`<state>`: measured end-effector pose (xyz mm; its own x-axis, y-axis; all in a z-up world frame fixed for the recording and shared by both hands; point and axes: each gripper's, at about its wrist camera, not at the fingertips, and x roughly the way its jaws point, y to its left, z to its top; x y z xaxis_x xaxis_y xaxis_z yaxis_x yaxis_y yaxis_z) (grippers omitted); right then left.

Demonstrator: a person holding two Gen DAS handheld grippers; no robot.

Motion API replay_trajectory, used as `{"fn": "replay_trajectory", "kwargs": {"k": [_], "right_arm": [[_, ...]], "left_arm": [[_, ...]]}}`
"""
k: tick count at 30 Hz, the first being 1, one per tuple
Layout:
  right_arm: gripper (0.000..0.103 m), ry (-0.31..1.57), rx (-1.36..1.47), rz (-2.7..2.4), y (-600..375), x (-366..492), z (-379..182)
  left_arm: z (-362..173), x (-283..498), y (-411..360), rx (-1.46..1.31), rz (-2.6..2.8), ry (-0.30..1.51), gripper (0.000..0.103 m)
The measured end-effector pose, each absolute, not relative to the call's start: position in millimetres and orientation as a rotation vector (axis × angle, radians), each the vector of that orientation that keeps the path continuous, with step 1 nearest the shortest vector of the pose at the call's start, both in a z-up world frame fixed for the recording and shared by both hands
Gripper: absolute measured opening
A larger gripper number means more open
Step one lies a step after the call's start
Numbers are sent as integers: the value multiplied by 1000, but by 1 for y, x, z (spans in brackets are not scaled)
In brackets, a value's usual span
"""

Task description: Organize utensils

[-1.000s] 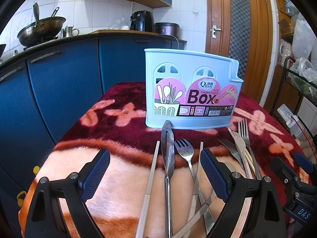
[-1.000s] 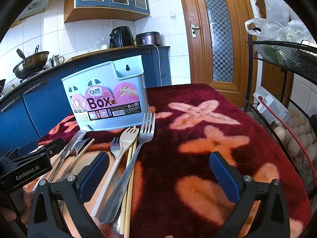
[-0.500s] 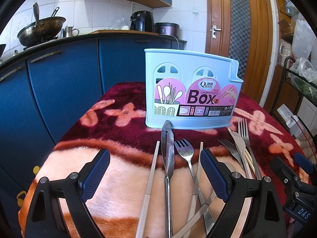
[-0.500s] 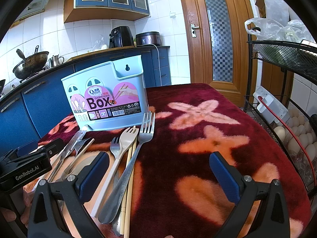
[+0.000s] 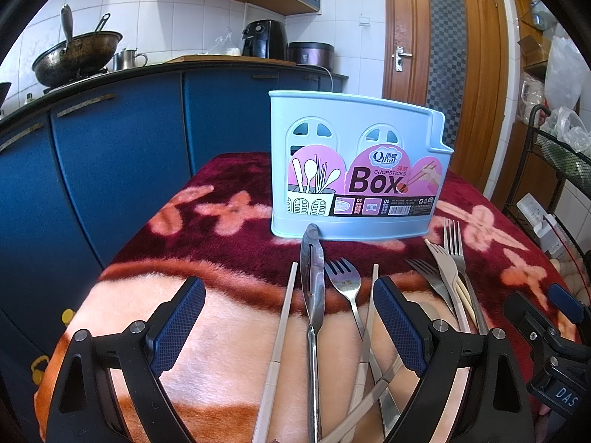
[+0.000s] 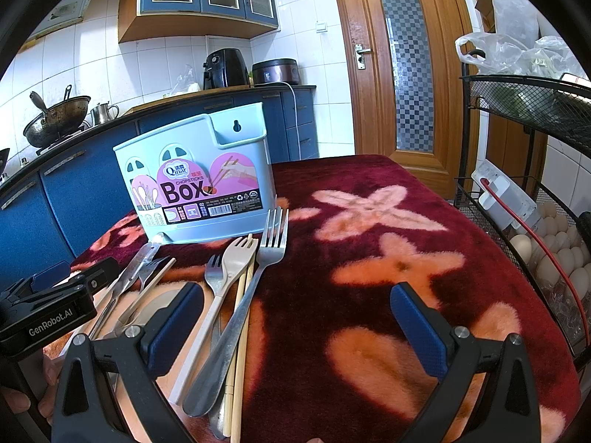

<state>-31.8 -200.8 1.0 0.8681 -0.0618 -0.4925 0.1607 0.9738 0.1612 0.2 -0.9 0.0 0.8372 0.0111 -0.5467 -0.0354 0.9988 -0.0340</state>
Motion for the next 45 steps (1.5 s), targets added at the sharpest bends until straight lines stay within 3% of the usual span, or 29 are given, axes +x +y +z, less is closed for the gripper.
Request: {"fn": "replay_trajectory", "kwargs": {"k": [21,34,45], "right_arm": [[103,537,233,-95,-207,-27,1],[103,614,191,-50,-224,-1,32],[89,749,201,25,-227,44,27]], "left_arm": [[-3,3,-3,-42,15,605,93],[22,16,10,-43,-69,662,93],[17,58,25,-37,-119,785,92]]}}
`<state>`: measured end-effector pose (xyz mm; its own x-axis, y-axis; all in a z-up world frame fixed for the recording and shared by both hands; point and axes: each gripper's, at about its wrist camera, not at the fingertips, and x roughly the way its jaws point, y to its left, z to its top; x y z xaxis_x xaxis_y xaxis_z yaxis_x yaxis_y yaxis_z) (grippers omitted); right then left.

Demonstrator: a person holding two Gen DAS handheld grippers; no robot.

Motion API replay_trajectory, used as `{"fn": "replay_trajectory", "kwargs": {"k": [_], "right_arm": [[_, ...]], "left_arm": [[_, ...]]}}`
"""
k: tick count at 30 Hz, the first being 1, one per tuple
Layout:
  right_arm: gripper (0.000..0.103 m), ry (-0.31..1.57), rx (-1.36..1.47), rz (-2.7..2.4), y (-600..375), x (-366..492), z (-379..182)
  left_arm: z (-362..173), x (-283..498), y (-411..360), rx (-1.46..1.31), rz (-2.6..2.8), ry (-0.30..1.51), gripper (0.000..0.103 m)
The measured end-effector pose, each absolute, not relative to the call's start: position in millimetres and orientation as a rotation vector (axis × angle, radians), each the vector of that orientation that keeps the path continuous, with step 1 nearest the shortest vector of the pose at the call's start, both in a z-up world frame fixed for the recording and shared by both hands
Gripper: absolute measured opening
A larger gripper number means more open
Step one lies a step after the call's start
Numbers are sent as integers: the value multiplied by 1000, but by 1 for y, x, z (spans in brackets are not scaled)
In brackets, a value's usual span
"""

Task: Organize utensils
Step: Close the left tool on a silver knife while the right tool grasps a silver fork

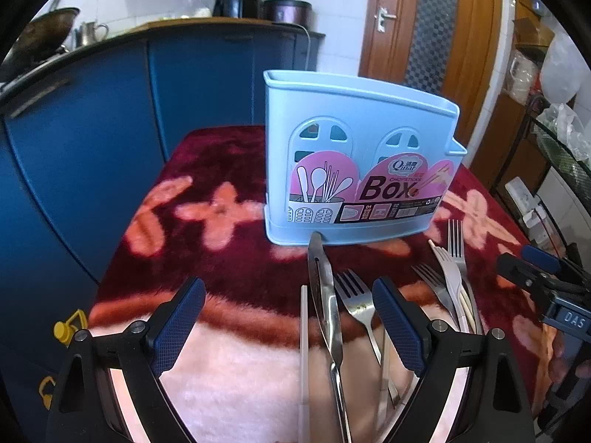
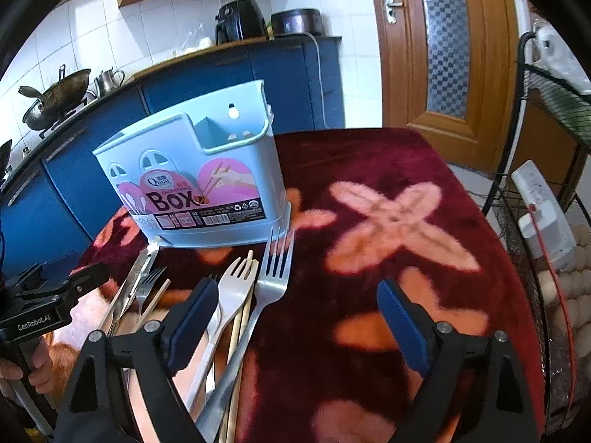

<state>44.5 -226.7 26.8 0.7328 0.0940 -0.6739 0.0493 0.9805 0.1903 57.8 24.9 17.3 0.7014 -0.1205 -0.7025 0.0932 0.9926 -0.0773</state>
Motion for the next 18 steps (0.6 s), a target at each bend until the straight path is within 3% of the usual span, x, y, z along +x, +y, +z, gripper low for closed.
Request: {"fn": "replay_trajectory", "kwargs": {"k": [13,16,18], "right_arm": [[65,853,214,74,-229,84,15],[58,876,224,91,-230,90,12],[54,898,232,98,-229,94,9]], "left_arm": [[-2,96,18,-68,-182,883,67],[-6,101,19,-89,-212,907,55],[-8,103,20,-112,-252,920,42]]}}
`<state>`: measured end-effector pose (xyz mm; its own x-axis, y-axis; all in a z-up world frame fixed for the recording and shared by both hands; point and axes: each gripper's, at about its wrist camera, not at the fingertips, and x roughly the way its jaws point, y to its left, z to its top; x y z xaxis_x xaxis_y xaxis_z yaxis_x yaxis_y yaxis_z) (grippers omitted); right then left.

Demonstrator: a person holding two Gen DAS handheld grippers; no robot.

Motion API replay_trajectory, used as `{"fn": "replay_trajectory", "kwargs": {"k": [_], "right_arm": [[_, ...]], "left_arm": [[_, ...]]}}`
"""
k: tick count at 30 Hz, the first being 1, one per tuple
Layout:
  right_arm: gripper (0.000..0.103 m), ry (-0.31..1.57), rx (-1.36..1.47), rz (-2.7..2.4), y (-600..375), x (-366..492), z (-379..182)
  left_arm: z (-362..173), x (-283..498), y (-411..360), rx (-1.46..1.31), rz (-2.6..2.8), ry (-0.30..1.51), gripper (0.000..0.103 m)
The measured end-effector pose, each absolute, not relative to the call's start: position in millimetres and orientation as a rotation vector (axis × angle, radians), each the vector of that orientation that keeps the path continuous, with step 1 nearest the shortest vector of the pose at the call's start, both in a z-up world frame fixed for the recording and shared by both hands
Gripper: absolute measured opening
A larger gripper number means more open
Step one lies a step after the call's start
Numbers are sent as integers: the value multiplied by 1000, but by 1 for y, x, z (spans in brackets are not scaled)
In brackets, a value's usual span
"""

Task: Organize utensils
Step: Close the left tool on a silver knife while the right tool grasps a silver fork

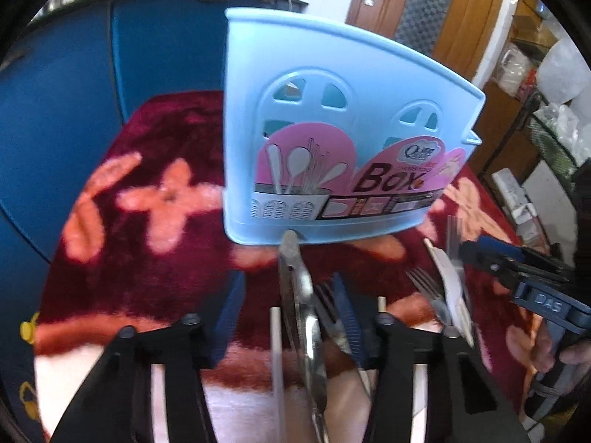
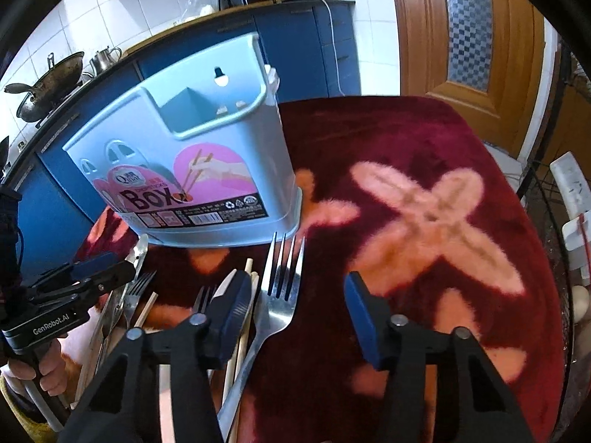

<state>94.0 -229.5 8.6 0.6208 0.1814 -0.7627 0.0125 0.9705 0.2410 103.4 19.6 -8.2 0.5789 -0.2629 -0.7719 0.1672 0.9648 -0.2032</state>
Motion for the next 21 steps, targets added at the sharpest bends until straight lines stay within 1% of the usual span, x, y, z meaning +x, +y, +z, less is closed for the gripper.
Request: {"fn": "replay_trajectory", "kwargs": {"k": [1,3,6,9,13,15,17,19,20,21], "right_arm": [[52,906,238,105,-229,95,6],[47,927,252,120,-229,98,2],[43,932,260,130,-230,101,1],[38,941,277,143,-233,104,0],[26,949,300,160,-238,109,-2],[18,949,331,167,-242,110,-3],[13,947,367,185,-250,114,-3],[13,937,390,201,-256,115,-1],[13,928,393,206,-256,113,1],[9,914,390,208,-257,112,3]], "left_arm": [[-9,104,19,-120,-262,925,40],[-12,107,19,-133,-275,933,31],[-15,110,18,-148,-288,943,23],[-18,115,18,-167,-297,956,22],[-23,124,15,-190,-297,979,22],[-23,127,15,-193,-303,988,22],[-23,129,15,-198,-310,993,22],[-22,128,14,-198,-318,989,16],[-22,128,13,-196,-319,986,8],[-20,127,16,-198,-321,983,6]]}}
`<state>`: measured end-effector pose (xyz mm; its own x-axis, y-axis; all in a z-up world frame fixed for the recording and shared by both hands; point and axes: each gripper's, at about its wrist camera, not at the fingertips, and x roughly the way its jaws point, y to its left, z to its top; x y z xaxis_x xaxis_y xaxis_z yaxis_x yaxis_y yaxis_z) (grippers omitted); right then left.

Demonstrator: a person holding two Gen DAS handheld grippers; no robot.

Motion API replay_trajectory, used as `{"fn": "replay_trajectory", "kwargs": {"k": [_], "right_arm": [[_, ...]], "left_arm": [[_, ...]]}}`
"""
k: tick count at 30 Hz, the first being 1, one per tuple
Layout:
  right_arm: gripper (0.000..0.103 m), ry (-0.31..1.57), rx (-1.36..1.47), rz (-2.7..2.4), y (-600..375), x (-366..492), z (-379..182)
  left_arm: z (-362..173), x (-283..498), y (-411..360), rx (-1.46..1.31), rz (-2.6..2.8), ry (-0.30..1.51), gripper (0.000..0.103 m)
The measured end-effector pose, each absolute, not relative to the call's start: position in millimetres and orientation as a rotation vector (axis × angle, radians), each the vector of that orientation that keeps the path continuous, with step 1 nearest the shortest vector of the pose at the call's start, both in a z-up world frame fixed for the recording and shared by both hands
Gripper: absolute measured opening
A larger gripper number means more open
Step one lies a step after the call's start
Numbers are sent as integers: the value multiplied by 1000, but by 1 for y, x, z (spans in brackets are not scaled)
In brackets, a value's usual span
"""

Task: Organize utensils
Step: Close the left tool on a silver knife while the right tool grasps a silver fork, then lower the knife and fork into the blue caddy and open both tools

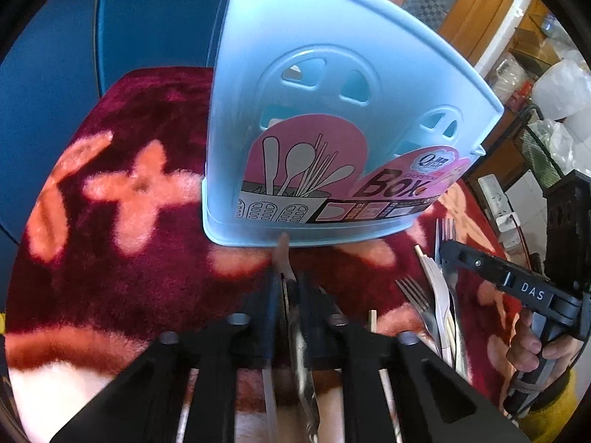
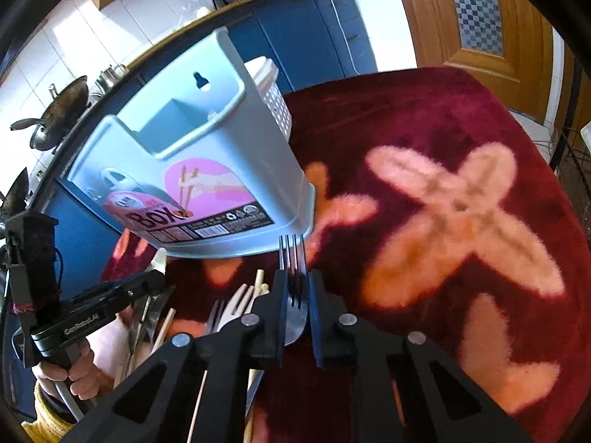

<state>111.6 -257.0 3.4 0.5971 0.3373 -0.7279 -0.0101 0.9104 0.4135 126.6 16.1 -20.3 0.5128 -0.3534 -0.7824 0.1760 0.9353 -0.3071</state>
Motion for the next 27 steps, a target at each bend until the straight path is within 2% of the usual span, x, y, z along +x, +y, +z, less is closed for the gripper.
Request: {"fn": "replay_trajectory", "kwargs": {"k": [2,11,27], "right_arm": [[5,896,381,213,-254,108,7],[4,804,315,198,-244,82,29],[4,455,148,79,-222,10,116]], "left_arm": [[-18,123,19,-209,-320,968,4],[8,94,24,-202,-302,869,3],[97,23,34,-184,-273,558,2]]}}
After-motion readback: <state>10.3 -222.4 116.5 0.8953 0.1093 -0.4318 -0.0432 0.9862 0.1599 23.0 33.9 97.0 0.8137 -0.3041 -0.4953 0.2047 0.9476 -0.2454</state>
